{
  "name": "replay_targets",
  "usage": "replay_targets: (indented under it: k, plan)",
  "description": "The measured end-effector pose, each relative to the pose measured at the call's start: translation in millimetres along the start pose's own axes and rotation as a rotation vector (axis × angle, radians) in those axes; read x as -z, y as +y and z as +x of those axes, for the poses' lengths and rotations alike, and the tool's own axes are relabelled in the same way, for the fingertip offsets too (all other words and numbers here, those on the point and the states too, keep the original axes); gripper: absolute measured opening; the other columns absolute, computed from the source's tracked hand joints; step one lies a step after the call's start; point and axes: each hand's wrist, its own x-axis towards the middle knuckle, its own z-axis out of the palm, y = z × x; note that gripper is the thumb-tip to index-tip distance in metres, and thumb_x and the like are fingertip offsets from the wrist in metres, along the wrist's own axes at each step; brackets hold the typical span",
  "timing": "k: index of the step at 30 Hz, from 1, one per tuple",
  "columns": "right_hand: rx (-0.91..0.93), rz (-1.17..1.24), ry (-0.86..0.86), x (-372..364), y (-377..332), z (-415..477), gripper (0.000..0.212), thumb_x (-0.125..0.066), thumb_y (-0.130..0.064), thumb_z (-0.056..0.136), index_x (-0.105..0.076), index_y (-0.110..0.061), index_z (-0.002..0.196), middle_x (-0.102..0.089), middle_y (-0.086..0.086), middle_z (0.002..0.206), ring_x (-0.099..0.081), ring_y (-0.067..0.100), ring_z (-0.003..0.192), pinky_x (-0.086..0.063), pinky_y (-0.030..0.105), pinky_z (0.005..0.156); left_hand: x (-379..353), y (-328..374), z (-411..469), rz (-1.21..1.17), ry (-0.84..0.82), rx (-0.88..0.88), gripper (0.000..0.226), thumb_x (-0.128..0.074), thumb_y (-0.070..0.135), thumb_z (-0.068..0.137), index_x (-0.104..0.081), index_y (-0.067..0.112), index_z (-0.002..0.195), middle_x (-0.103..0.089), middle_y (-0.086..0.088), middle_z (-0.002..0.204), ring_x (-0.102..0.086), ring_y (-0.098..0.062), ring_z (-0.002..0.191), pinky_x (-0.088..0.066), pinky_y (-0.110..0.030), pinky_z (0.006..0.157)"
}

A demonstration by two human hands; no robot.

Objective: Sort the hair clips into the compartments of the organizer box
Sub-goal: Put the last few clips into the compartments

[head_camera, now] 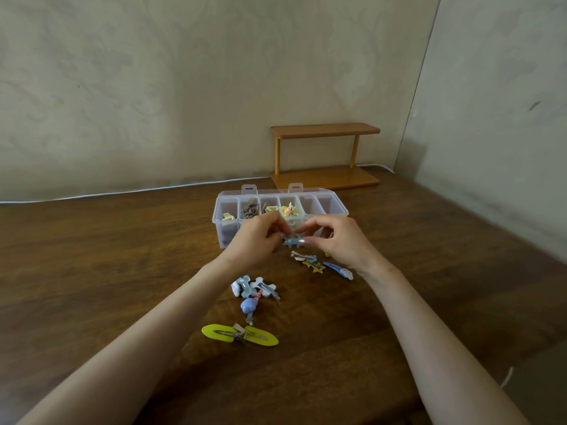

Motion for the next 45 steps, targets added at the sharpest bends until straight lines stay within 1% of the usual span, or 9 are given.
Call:
replay_targets:
  k: [7, 12, 20, 24, 28, 31, 34, 39, 45]
  plan:
    - [-0.005, 0.061, 0.021, 1.9, 0.7, -0.2, 0.016, -0.07, -0.007, 0.081, -0.068, -0.022, 0.087, -0.065, -0.009, 0.085, -0.058, -0.003, 0.072, -0.044, 0.014, 0.064, -0.9, 0.4, 0.4, -0.042, 0.014, 0.015, 0.009, -0.059, 0.008, 0.087, -0.061, 0.011, 0.096, -0.067, -0.006, 0.095, -0.065, -0.016, 0.088, -0.055, -0.033, 0.082]
    - [-0.045, 0.065, 0.245, 14.2, 11.6, 2.5, 0.013, -0.069, -0.007, 0.082, -0.067, -0.018, 0.089, -0.066, 0.002, 0.088, -0.064, 0.014, 0.08, -0.056, 0.025, 0.064, -1.6, -5.8, -2.5, 0.276, 0.062, -0.058, 0.011, -0.057, 0.014, 0.089, -0.061, 0.013, 0.099, -0.065, -0.001, 0.099, -0.061, -0.014, 0.091, -0.054, -0.033, 0.079]
    - [-0.097, 0.084, 0.573, 21.9, 26.9, 9.1, 0.014, -0.068, -0.005, 0.084, -0.068, -0.014, 0.094, -0.068, 0.004, 0.09, -0.066, 0.013, 0.078, -0.057, 0.02, 0.062, -0.4, -11.6, -5.8, 0.677, -0.002, -0.035, 0.02, -0.05, 0.019, 0.092, -0.053, 0.014, 0.111, -0.059, -0.005, 0.117, -0.057, -0.023, 0.104, -0.052, -0.039, 0.08]
    - [-0.089, -0.005, 0.581, 25.4, 23.0, 17.6, 0.025, -0.065, -0.003, 0.085, -0.067, -0.014, 0.108, -0.066, 0.0, 0.092, -0.064, 0.011, 0.085, -0.057, 0.023, 0.073, 0.5, -11.8, -5.8, 0.709, -0.026, -0.031, 0.02, -0.048, 0.018, 0.093, -0.053, 0.015, 0.112, -0.059, -0.005, 0.116, -0.057, -0.023, 0.104, -0.052, -0.037, 0.08]
    - [-0.066, -0.076, 0.578, 22.5, 20.8, 15.9, 0.029, -0.063, -0.005, 0.086, -0.065, -0.013, 0.114, -0.064, -0.002, 0.095, -0.06, 0.005, 0.084, -0.048, 0.008, 0.064, 1.5, -14.0, -5.4, 0.72, -0.064, 0.0, 0.02, -0.048, 0.015, 0.092, -0.054, 0.014, 0.111, -0.059, -0.006, 0.117, -0.057, -0.023, 0.105, -0.052, -0.036, 0.081]
    - [-0.06, -0.052, 0.59, 22.0, 20.0, 9.0, 0.023, -0.063, -0.005, 0.087, -0.067, -0.013, 0.108, -0.065, -0.003, 0.094, -0.061, 0.009, 0.084, -0.053, 0.019, 0.07, 1.3, -15.7, -4.4, 0.683, -0.087, 0.015, 0.019, -0.049, 0.013, 0.091, -0.056, 0.015, 0.109, -0.058, -0.006, 0.117, -0.056, -0.023, 0.104, -0.052, -0.036, 0.081]
    - [-0.046, -0.022, 0.465, 25.9, 16.8, 4.5, 0.014, -0.064, -0.007, 0.086, -0.069, -0.017, 0.095, -0.065, -0.006, 0.091, -0.061, 0.009, 0.081, -0.051, 0.022, 0.068, -0.3, -15.8, -3.8, 0.648, -0.096, 0.005, 0.018, -0.052, 0.013, 0.09, -0.055, 0.015, 0.108, -0.058, -0.006, 0.116, -0.057, -0.022, 0.102, -0.053, -0.037, 0.081]
    - [-0.108, -0.223, -0.044, 11.7, 11.1, 1.1, 0.009, -0.072, -0.03, 0.081, -0.069, -0.028, 0.089, -0.064, -0.014, 0.087, -0.056, 0.002, 0.08, -0.046, 0.023, 0.069, -2.9, -17.6, -3.8, 0.608, -0.105, -0.008, 0.018, -0.055, 0.018, 0.09, -0.054, 0.016, 0.108, -0.059, -0.004, 0.114, -0.057, -0.019, 0.101, -0.053, -0.035, 0.079]
    - [-0.128, -0.482, -0.189, 2.2, 9.2, 3.3, 0.03, -0.07, -0.045, 0.078, -0.068, -0.028, 0.102, -0.059, -0.011, 0.104, -0.053, 0.007, 0.095, -0.044, 0.027, 0.077, -3.1, -18.6, -3.0, 0.564, -0.115, -0.016, 0.017, -0.054, 0.021, 0.091, -0.054, 0.018, 0.107, -0.059, -0.001, 0.113, -0.057, -0.017, 0.1, -0.053, -0.037, 0.08]
